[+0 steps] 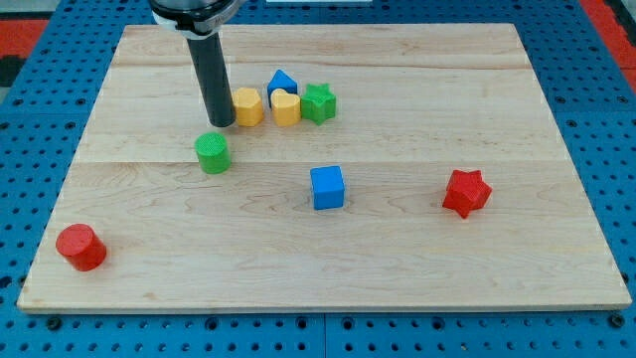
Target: Push the green circle into the bottom of the yellow hexagon
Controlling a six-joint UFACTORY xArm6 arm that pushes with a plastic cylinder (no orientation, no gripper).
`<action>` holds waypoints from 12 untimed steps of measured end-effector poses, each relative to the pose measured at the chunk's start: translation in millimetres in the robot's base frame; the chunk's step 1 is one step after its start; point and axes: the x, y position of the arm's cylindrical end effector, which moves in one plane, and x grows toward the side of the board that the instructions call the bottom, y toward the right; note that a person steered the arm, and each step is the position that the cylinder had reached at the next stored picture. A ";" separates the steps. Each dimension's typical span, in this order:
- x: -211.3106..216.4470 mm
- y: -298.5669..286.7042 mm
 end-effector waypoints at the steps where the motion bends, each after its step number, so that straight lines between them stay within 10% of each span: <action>1: 0.3 9.8; 5: 115.1 -2.2; 9: 62.8 -71.5; 12: 33.7 -14.0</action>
